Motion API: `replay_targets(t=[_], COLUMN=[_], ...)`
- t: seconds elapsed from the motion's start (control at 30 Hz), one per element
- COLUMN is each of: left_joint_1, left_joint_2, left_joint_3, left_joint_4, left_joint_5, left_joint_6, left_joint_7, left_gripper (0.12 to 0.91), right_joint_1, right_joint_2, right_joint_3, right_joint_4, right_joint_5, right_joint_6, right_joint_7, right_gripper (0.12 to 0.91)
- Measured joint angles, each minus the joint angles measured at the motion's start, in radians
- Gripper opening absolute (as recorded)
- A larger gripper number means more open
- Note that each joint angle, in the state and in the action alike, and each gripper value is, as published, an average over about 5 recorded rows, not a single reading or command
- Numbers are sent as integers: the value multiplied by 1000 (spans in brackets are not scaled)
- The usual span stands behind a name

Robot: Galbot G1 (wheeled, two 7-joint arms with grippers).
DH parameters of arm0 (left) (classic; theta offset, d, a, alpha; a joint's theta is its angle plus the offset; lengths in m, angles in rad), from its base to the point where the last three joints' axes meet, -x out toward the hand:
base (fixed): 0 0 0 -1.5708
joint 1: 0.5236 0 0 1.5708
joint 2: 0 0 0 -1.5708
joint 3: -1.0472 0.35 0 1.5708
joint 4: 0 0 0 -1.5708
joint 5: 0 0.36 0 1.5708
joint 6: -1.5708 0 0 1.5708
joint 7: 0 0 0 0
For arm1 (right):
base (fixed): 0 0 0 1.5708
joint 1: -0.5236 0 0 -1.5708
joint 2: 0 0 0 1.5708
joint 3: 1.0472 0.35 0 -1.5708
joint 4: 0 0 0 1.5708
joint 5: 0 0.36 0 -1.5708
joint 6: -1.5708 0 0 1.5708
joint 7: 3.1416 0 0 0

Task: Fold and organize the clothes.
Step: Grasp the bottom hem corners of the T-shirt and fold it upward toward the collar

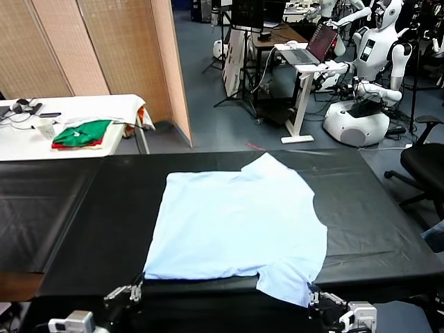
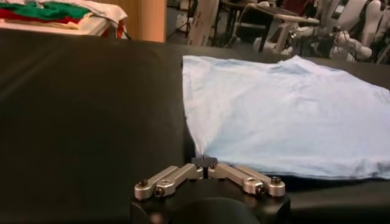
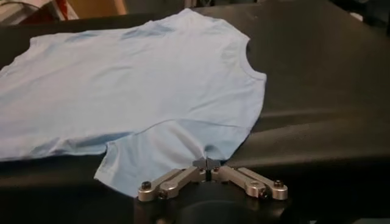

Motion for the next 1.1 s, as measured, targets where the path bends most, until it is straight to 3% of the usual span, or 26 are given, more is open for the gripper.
replay_targets(t=[0.2,0.43,0.87,1.1], left_joint_1=[-35,-183,-453,-554], left_joint_2=[-16,6,67,107], left_joint_3=[1,33,96,134], left_joint_4=[15,87,241,336], left_joint_5=[-12,-30,-23,-2], left_joint_6=[-25,-21,-38,-37], left_joint_7=[2,5,8,9], left_gripper=[146,146,146,146], right_joint_1=[90,201,483,558], right_joint_2=[-39,-82,-139,-151], right_joint_3=[31,11,-104,-161], right_joint_4=[-54,-162,-385,-441], right_joint_5=[1,-39,-74,-80], right_joint_6=[83,138,96,53], right_joint_7=[-38,-55,-44,-54], right_gripper=[141,141,141,141])
